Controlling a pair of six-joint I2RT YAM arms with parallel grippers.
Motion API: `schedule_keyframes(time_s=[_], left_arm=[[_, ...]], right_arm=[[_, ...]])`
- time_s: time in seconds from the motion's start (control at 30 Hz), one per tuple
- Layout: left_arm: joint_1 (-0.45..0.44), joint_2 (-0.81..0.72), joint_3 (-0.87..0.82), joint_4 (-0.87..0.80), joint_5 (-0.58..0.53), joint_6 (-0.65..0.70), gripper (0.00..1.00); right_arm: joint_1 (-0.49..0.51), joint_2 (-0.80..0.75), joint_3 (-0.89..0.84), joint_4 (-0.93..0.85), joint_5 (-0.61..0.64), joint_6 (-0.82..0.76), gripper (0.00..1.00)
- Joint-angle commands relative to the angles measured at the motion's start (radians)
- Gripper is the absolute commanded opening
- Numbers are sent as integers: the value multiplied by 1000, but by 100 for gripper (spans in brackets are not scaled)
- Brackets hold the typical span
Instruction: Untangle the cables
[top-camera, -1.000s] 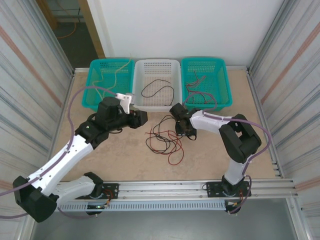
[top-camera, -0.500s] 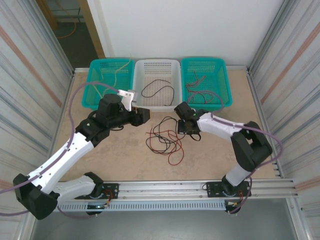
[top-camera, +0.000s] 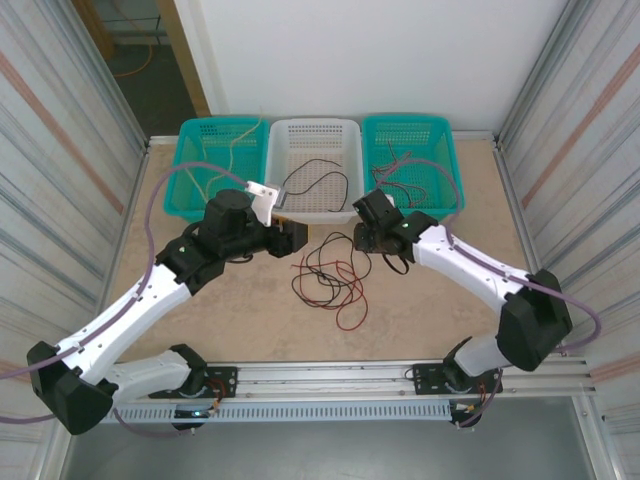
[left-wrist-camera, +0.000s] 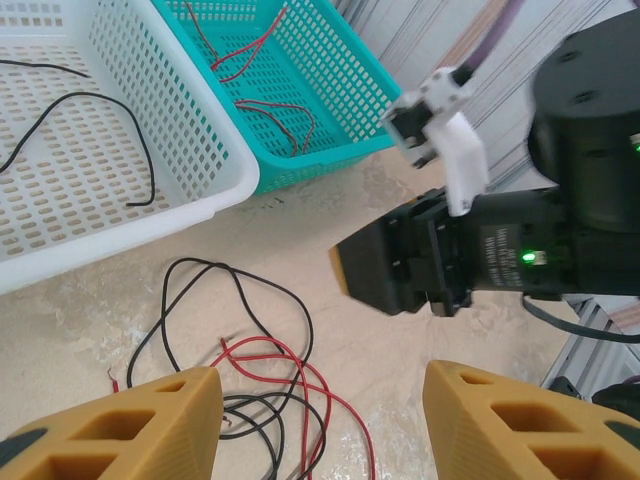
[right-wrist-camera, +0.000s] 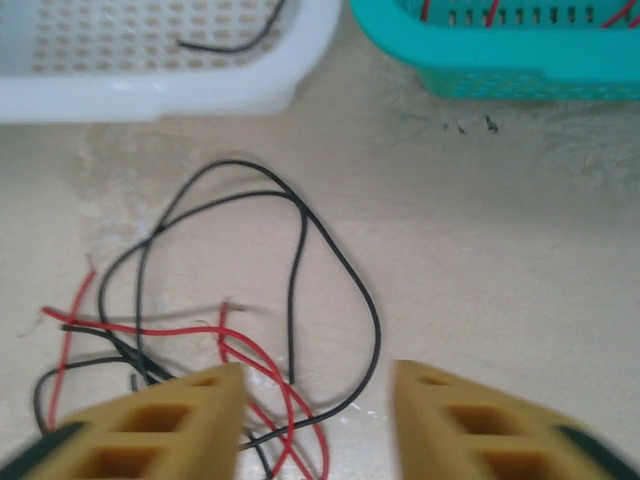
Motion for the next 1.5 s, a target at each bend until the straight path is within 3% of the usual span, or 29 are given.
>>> schedule_keyframes(time_s=[0.0,0.47,0.67,0.93,1.07,1.23,1.47], left_arm=[[-6,-6,33,-9,-17,29,56],[-9,-16,19,-22,-28,29,57],[-12,-12,21,-22,-27,32,58],[-13,8,44,-15,-26,50,64],[-18,25,66,-1,1,73,68],[-39,47,106,-12,-18,135,71],[-43,58,143,-60,-77,185,68]], right_arm=[[16,73,-23,-39,12,33,52],[-32,287,-125,102,-56,98,30],[-28,229,-145,99,-41,87,0],[116,-106,-82,68,124,-108,0],[208,-244,-21,91,137,-243,0],[315,-325,71,95,152,-373,0],[428,-363,169,118,216,-474,0]])
